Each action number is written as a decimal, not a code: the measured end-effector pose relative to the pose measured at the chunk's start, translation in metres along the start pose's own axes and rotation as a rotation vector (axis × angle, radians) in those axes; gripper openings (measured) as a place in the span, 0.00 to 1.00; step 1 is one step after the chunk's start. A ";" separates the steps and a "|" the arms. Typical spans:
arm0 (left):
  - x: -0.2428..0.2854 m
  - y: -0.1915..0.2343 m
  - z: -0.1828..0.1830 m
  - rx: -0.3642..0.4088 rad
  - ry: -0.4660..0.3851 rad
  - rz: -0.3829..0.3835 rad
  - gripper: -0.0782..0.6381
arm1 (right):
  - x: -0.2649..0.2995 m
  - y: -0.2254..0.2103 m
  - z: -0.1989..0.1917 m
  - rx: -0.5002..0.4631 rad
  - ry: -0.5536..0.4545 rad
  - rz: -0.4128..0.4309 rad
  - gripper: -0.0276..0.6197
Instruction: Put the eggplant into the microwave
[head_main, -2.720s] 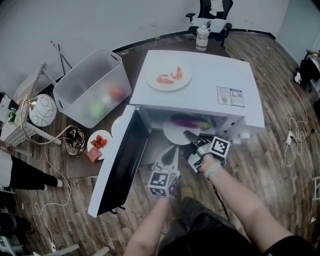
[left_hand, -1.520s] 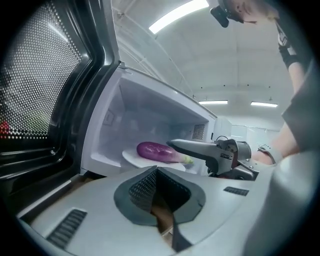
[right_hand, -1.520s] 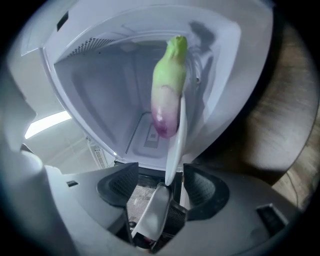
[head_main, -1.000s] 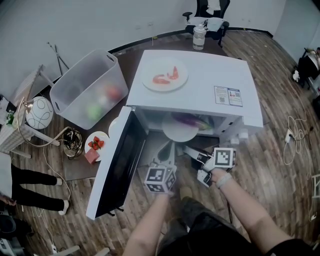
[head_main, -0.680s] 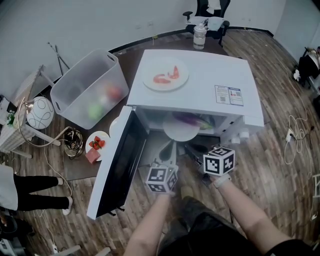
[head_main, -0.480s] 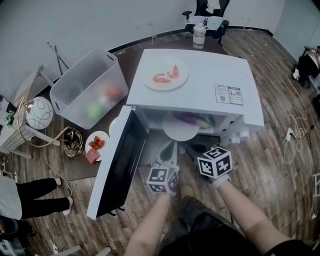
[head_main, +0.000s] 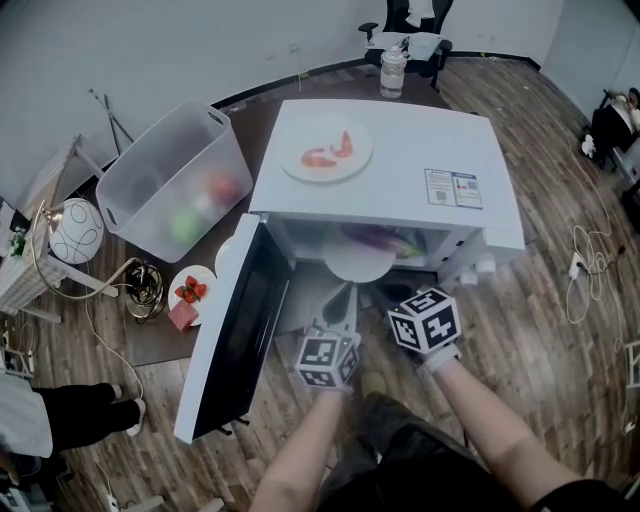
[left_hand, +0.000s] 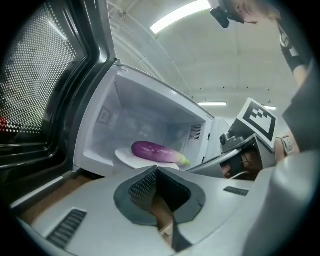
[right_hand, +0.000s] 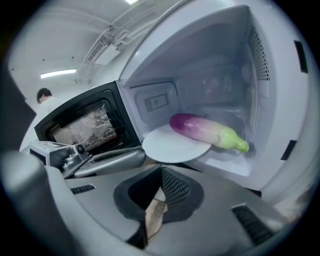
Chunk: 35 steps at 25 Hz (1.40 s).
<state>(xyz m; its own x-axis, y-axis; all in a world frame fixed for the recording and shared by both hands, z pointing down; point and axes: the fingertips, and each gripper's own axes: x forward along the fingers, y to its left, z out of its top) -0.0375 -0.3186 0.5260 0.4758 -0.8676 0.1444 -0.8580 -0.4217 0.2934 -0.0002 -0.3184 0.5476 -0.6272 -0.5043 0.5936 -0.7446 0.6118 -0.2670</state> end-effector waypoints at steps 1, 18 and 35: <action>0.000 0.000 0.000 0.000 0.001 -0.002 0.09 | 0.001 0.000 0.001 0.000 0.002 0.001 0.04; 0.017 0.012 0.005 0.008 0.010 -0.008 0.09 | 0.019 -0.005 0.018 0.014 0.008 0.017 0.04; 0.035 0.014 0.002 -0.026 0.014 0.000 0.09 | 0.024 -0.011 0.031 0.046 -0.027 0.042 0.04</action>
<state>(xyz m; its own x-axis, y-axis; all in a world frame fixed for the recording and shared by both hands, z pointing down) -0.0336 -0.3551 0.5332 0.4789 -0.8637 0.1571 -0.8526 -0.4150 0.3175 -0.0144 -0.3558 0.5410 -0.6635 -0.4955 0.5606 -0.7269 0.6043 -0.3262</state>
